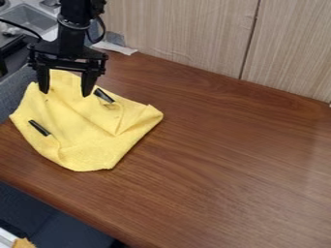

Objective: Unfold the cloth from bottom to top

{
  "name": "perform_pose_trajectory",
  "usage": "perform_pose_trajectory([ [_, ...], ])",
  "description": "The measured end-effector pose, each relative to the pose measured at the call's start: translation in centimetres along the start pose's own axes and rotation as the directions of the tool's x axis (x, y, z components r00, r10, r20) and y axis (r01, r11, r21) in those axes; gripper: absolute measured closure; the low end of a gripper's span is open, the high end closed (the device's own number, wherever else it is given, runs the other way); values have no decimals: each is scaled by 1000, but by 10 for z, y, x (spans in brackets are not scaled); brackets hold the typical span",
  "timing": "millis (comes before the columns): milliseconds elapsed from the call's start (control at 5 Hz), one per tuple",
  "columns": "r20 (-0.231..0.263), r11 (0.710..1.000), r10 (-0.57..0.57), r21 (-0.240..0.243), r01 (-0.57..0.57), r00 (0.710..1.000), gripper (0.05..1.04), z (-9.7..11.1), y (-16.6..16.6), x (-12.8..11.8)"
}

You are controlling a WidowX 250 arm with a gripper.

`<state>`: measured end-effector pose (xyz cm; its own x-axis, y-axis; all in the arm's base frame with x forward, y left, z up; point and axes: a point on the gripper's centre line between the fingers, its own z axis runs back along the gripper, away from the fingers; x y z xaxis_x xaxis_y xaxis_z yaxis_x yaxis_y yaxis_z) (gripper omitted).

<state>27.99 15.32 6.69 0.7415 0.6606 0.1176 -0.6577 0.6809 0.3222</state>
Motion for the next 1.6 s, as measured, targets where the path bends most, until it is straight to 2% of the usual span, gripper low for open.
perform_pose_trajectory([
  [200, -36, 1000, -6, 11, 7, 999, 83, -11, -3, -4],
  [400, -75, 1000, 18, -19, -20, 997, 83, -16, -19, -1],
  [800, -98, 992, 17, -124, -29, 995, 83, -24, -63, 17],
  [1000, -99, 992, 23, -120, -35, 995, 83, -21, -73, 22],
  [1200, -115, 994, 22, -102, -34, 993, 83, -28, -76, 20],
  [1400, -108, 997, 27, -69, -35, 994, 83, -32, -71, 21],
  [1600, -114, 998, 17, -52, -23, 993, 118, -40, -70, 17],
])
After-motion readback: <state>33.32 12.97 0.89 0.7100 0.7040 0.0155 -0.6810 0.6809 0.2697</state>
